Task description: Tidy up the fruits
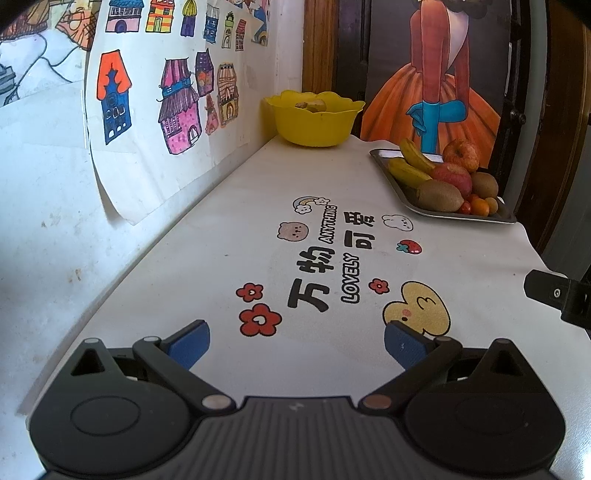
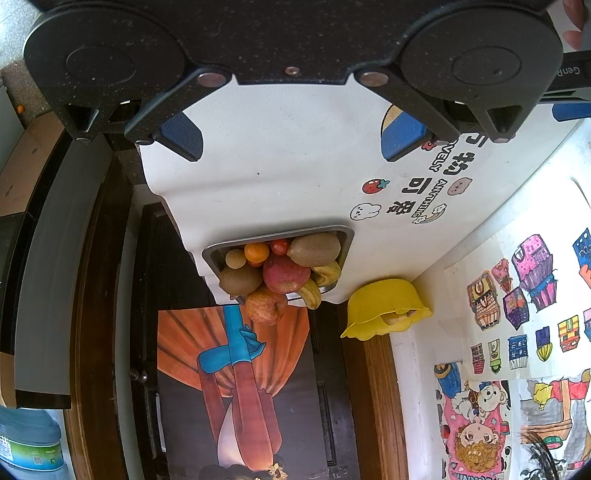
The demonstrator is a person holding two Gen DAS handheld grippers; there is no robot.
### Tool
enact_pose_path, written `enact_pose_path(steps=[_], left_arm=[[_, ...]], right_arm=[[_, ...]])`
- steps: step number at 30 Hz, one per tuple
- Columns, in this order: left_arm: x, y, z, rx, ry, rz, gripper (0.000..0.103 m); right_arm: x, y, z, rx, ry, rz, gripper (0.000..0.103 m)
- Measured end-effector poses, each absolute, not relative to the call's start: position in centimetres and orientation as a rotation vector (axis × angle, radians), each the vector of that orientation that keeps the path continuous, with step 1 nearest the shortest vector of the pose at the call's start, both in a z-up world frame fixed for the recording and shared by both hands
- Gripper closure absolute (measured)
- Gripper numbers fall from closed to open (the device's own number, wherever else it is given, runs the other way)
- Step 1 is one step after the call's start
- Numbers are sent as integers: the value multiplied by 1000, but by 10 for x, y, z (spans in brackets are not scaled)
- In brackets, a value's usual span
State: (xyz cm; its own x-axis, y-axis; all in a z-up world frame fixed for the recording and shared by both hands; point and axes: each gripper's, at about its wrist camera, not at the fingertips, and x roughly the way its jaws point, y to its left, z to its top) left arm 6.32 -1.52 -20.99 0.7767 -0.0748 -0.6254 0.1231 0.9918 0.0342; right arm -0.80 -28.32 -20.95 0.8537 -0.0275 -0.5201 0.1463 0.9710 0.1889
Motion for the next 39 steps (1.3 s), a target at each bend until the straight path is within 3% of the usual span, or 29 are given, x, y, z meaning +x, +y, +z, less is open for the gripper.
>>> enact_pose_path(steps=[39], left_arm=[[67, -25, -205, 93, 696, -96, 1]], right_arm=[[-6, -290, -213, 234, 549, -88, 1]])
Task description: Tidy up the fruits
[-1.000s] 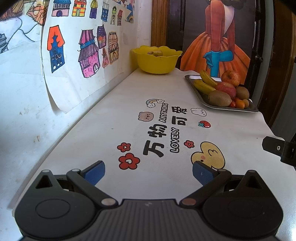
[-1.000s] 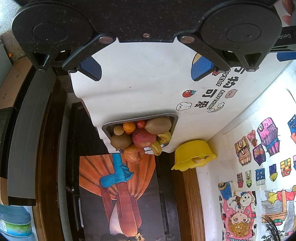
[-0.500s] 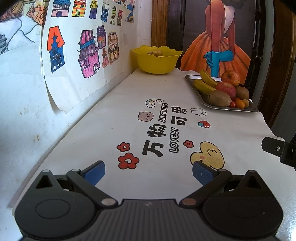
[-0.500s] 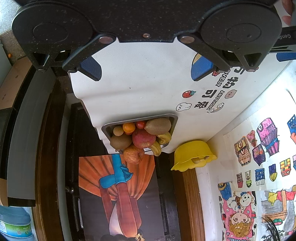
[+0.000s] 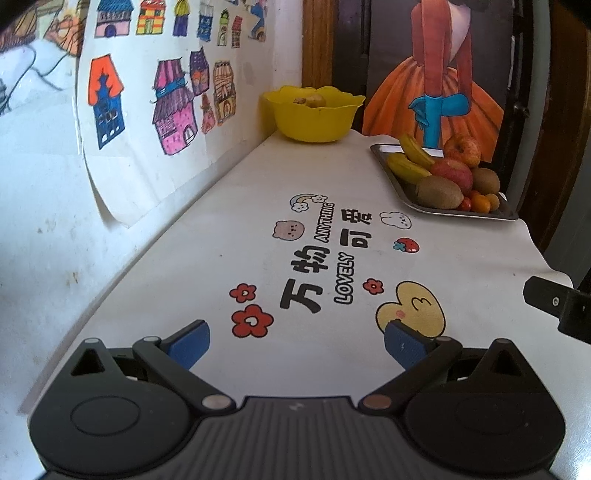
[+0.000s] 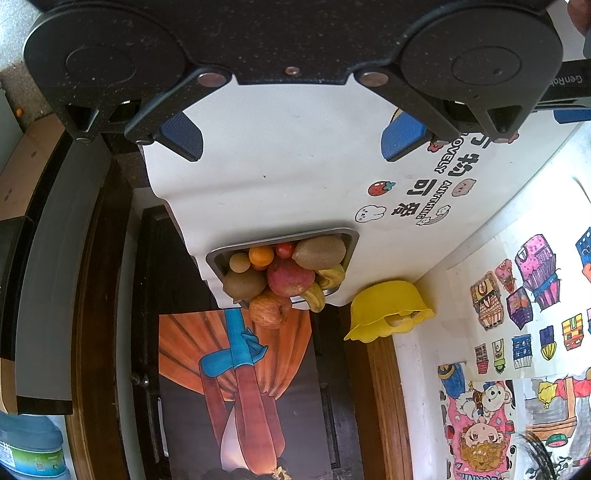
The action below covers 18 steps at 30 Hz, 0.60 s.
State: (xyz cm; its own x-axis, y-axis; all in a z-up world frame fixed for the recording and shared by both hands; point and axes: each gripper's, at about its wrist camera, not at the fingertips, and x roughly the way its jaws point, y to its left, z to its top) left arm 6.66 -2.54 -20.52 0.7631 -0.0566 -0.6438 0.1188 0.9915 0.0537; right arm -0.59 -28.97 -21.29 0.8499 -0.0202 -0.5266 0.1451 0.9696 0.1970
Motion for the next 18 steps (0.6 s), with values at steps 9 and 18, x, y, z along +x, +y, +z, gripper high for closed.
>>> enact_pose_path(steps=[9, 18], left_arm=[[67, -30, -204, 104, 687, -97, 1], [69, -31, -205, 103, 681, -87, 1]], right_arm=[[-5, -292, -213, 237, 551, -88, 1], [-5, -292, -214, 237, 552, -88, 1]])
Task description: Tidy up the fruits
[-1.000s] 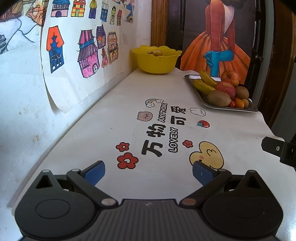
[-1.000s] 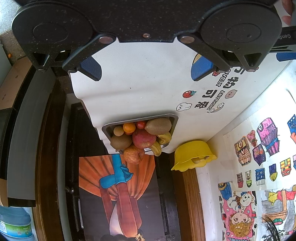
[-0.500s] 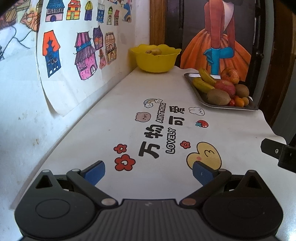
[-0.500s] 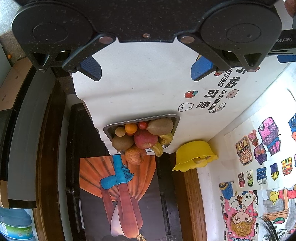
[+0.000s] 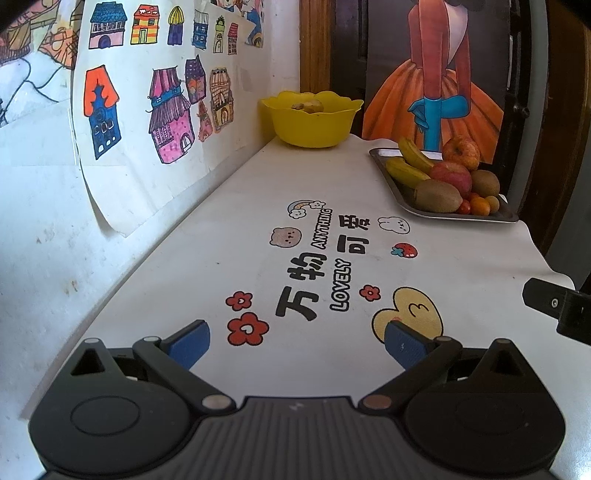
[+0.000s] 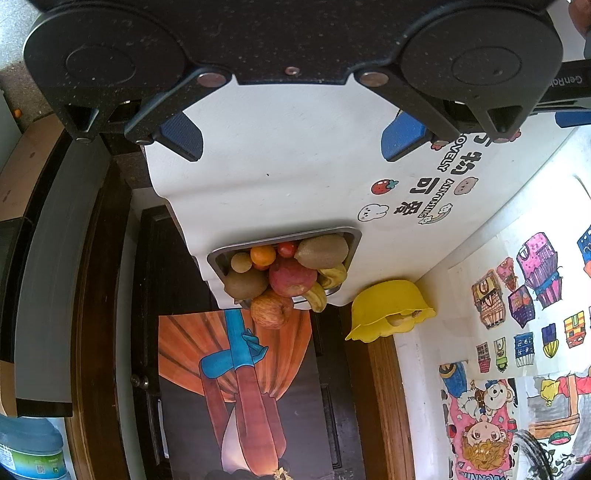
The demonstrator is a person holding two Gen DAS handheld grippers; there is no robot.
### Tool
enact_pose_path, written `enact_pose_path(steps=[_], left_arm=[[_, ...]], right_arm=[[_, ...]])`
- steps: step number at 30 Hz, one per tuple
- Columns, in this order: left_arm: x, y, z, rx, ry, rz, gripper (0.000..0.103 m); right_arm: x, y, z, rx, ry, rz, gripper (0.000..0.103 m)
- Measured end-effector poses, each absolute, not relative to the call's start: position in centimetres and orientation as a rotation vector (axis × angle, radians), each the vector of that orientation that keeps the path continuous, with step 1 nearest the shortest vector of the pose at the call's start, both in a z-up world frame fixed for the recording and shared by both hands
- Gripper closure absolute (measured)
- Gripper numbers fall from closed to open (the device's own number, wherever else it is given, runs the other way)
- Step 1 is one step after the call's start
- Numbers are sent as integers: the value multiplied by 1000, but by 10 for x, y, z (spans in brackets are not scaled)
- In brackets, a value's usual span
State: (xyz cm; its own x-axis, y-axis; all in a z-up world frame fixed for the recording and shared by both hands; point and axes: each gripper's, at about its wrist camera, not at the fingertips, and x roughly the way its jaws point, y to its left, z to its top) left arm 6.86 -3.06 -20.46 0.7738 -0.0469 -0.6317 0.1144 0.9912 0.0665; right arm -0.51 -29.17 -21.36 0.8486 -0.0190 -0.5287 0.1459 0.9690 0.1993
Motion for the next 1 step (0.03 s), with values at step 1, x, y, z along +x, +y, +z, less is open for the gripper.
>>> enact_pose_path(steps=[1], left_arm=[[69, -30, -205, 103, 681, -87, 1]], right_arm=[[-5, -292, -213, 238, 553, -88, 1]])
